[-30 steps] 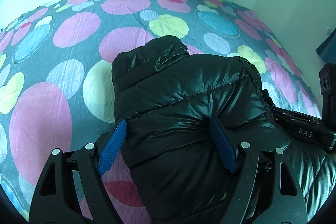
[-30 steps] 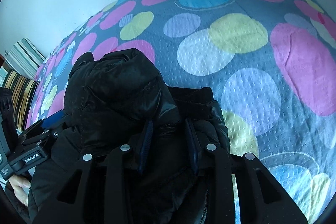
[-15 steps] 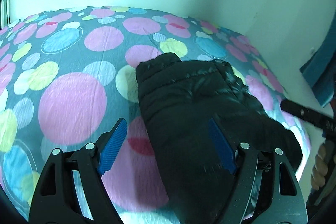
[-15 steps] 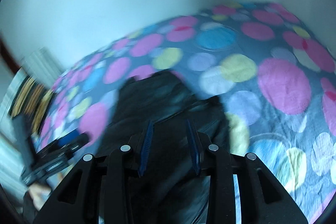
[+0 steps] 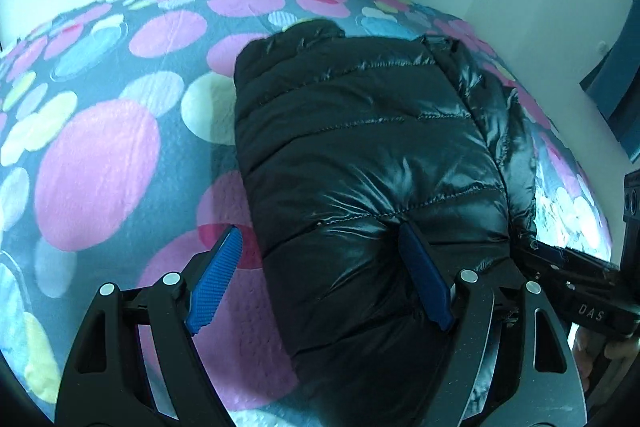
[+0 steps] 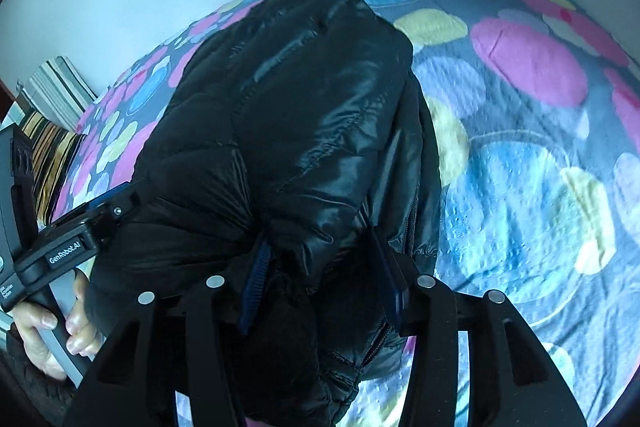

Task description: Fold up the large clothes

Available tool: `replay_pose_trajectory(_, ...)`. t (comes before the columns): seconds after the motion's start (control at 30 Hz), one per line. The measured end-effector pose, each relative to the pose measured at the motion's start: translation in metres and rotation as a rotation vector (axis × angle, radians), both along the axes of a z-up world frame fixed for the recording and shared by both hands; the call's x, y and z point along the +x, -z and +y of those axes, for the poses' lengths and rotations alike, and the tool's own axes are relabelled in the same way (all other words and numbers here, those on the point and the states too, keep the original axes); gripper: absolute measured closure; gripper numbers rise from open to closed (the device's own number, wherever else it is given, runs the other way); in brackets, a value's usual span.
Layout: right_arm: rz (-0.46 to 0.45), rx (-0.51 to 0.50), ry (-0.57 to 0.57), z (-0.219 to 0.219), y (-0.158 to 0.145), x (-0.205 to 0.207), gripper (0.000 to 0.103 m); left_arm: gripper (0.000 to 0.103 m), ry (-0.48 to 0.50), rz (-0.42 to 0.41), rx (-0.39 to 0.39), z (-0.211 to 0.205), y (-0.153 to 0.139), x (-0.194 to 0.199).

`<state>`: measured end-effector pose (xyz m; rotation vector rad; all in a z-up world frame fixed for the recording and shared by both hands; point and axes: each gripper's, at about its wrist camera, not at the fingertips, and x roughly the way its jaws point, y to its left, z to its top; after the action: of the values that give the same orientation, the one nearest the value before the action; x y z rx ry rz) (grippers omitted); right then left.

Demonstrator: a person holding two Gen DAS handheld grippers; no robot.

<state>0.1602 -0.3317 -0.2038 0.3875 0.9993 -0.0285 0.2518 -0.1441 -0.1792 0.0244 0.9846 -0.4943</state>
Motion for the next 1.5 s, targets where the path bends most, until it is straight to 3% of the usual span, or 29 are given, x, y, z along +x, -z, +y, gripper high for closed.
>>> replay_pose_trajectory(0.17,-0.016,0.027,0.021,-0.003,0.012,0.0,0.056,0.022,-0.005,0.01,-0.006,0.0,0.008,0.001)
replay_pose_trajectory(0.47,-0.055,0.036,0.032,0.001,0.0,-0.003,0.053,0.023,-0.014,-0.011,-0.008,0.003,-0.006,-0.005)
replay_pose_trajectory(0.9,-0.102,0.001,0.039,0.003,-0.02,-0.007,0.036,0.023,-0.014,-0.027,-0.04,0.015,-0.021,-0.009)
replay_pose_trajectory(1.17,-0.124,-0.014,0.047,-0.004,-0.038,-0.008,0.027,0.018,-0.054,-0.051,-0.112,0.044,-0.045,0.004)
replay_pose_trajectory(1.37,-0.155,0.0,0.074,-0.018,-0.055,0.0,0.026,0.016,-0.065,-0.001,-0.163,0.061,-0.038,0.018)
replay_pose_trajectory(1.5,-0.161,-0.012,0.09,-0.023,-0.066,0.016,0.026,0.016,-0.081,0.022,-0.151,0.062,-0.028,0.024)
